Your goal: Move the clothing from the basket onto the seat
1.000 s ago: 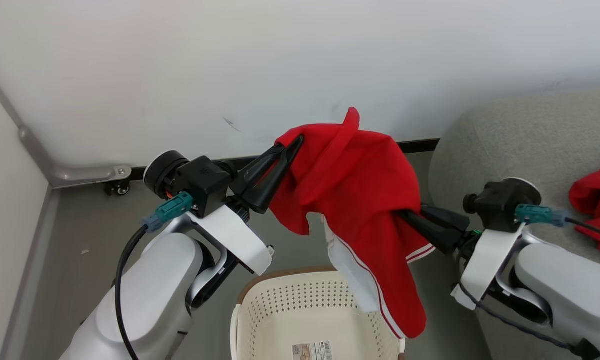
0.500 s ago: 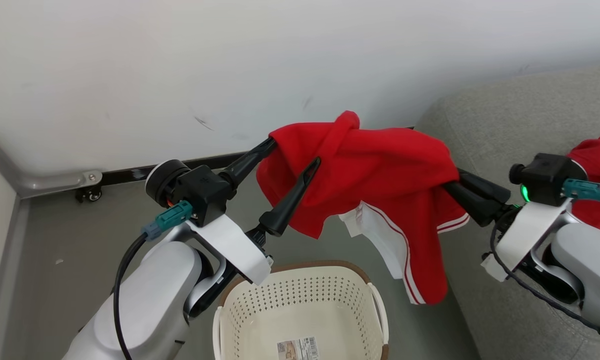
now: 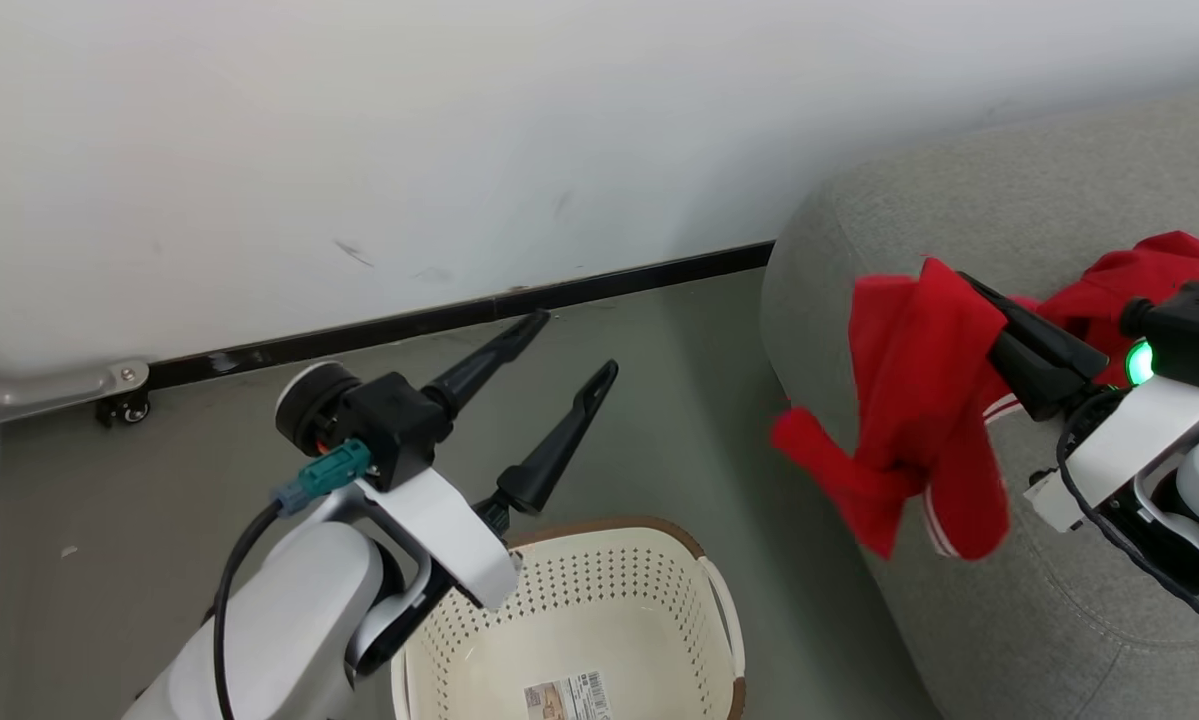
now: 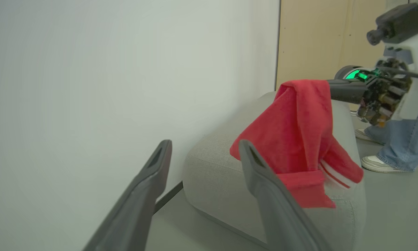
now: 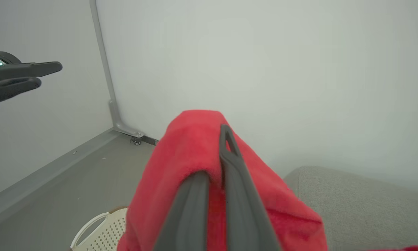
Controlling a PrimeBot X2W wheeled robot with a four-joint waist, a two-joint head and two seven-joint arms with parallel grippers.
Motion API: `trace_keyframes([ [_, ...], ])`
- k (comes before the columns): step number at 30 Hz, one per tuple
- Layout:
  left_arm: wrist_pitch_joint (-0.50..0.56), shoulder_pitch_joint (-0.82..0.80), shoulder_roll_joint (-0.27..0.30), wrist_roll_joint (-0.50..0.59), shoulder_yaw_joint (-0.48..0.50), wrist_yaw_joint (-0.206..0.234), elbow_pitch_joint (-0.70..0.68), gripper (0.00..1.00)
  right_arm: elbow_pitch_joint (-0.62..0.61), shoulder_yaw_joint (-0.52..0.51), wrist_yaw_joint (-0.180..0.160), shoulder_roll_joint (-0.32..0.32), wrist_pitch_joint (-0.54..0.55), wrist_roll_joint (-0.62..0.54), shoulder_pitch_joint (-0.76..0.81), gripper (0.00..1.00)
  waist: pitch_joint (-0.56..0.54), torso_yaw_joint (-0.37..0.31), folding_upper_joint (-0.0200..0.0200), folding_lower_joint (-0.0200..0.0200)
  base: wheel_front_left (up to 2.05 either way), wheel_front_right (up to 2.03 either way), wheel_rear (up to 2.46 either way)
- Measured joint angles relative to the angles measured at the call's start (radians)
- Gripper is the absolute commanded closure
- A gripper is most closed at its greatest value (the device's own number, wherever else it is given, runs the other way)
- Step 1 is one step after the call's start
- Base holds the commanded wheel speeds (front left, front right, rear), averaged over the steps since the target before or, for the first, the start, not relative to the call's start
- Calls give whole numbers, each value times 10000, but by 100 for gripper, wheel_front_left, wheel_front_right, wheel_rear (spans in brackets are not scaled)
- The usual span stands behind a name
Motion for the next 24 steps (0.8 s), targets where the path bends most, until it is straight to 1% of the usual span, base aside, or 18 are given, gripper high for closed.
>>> trace_keyframes([
  [9, -2, 216, 196, -151, -717, 0, -479, 0, -33, -849, 0, -82, 0, -27, 693, 100, 9, -430, 0, 0, 0, 0, 0],
  [19, -6, 554, 297, -399, -1227, 0, -940, 0, -119, -1695, 0, -232, 0, -196, 1408, 100, -48, -942, 0, 0, 0, 0, 0],
  [24, -44, 675, 295, -506, -1321, 0, -1127, 0, -159, -2029, 0, -318, 0, -299, 1778, 100, -93, -1205, 0, 0, 0, 0, 0],
])
